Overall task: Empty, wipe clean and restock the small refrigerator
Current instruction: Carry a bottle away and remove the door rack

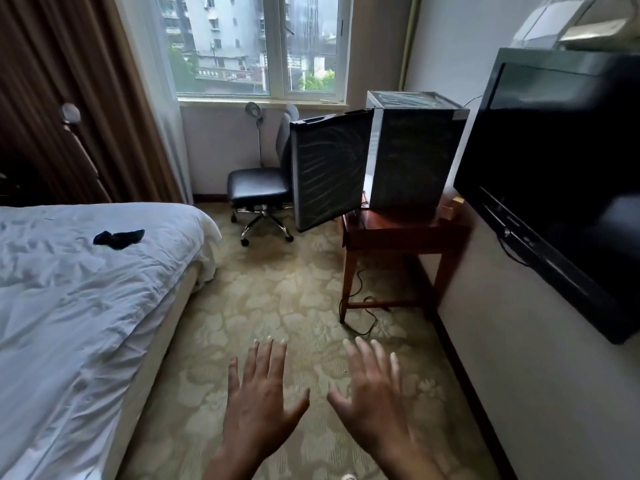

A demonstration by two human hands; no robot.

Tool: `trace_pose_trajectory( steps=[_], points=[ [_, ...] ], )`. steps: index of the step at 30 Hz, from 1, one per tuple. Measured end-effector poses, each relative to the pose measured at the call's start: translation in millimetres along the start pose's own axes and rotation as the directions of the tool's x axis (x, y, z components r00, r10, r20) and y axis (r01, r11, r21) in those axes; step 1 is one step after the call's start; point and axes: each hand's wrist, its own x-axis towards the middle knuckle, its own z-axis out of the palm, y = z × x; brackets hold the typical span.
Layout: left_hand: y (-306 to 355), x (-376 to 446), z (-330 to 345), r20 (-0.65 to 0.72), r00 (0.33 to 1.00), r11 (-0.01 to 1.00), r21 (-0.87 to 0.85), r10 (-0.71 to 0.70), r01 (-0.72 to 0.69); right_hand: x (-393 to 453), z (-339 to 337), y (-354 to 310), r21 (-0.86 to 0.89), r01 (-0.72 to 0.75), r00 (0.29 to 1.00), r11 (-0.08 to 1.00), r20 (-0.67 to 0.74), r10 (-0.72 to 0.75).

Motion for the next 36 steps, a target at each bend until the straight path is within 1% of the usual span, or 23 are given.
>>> trace_pose_trajectory(
  steps=[5,9,12,15,17,19,21,23,28,33,36],
  points=[
    [-11.9,92.3,8.2,-0.059,0.997,0.998,0.022,-0.059,0.06,98.9,25.5,7.1,0.033,0.058,0.998,0.998,0.007,-0.058],
    [-19.4,162.7,6.5,-0.065,0.993,0.992,0.073,-0.099,0.104,177.8,31.8,5.5,0.088,0.092,0.993,0.992,0.06,-0.097],
    [-26.5,212.4,3.0,-0.08,0.989,0.986,0.104,-0.125,0.133,235.2,35.3,1.1,0.115,0.147,0.983,0.982,0.089,-0.158],
    [-40.0,247.3,1.3,-0.072,0.983,0.978,0.11,-0.171,0.178,283.4,41.7,-9.2,0.129,0.187,0.973,0.974,0.116,-0.202],
    [-51.5,268.0,2.7,-0.085,0.975,0.972,0.096,-0.205,0.212,312.4,46.6,-18.4,0.146,0.218,0.966,0.965,0.11,-0.235],
    [-65.3,290.1,4.9,-0.082,0.968,0.967,0.077,-0.236,0.242,341.5,54.7,-28.6,0.153,0.241,0.956,0.958,0.134,-0.262],
    [-84.0,312.4,9.7,-0.089,0.962,0.962,0.071,-0.258,0.265,371.8,67.6,-39.4,0.149,0.259,0.947,0.954,0.155,-0.281],
    [-105.0,334.4,16.7,-0.064,0.958,0.957,0.071,-0.278,0.282,401.4,83.7,-51.6,0.147,0.262,0.946,0.954,0.159,-0.284],
    [-175.6,405.3,32.9,-0.042,0.966,0.963,0.075,-0.257,0.259,478.0,132.5,-96.2,0.154,0.25,0.947,0.956,0.165,-0.275],
    [-255.2,482.7,24.0,-0.029,0.975,0.972,0.068,-0.221,0.223,554.2,166.2,-157.2,0.147,0.156,0.971,0.977,0.16,-0.179],
    [-300.8,532.0,9.6,-0.048,0.976,0.975,0.054,-0.211,0.213,597.5,183.1,-193.1,0.134,0.122,0.983,0.983,0.118,-0.138]
  ],
)
